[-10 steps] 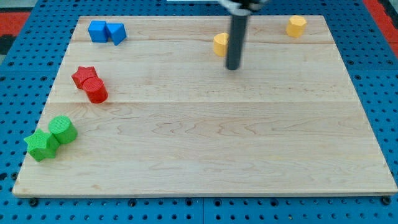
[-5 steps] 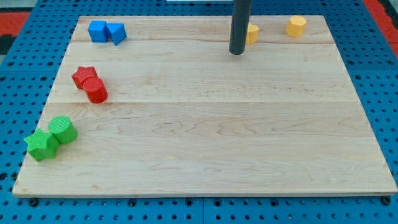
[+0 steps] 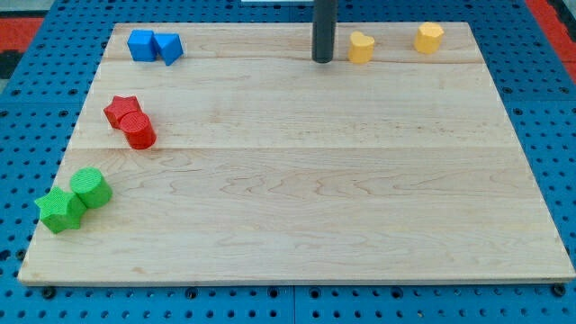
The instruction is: Slide the yellow heart towards the yellow hexagon
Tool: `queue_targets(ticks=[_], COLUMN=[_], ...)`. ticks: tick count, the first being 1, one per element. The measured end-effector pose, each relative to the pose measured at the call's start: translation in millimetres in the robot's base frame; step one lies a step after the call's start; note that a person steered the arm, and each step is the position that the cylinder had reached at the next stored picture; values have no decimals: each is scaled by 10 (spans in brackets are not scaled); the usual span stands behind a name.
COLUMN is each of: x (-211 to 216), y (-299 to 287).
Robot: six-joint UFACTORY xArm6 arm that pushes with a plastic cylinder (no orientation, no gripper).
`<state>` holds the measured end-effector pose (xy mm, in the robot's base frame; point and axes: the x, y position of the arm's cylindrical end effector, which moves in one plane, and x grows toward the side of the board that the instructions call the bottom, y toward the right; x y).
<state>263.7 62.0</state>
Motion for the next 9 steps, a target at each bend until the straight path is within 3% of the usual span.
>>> queue_targets(ticks=[1,2,3,9], x=[-136,-65,160,286], y=[419,458,168,-5])
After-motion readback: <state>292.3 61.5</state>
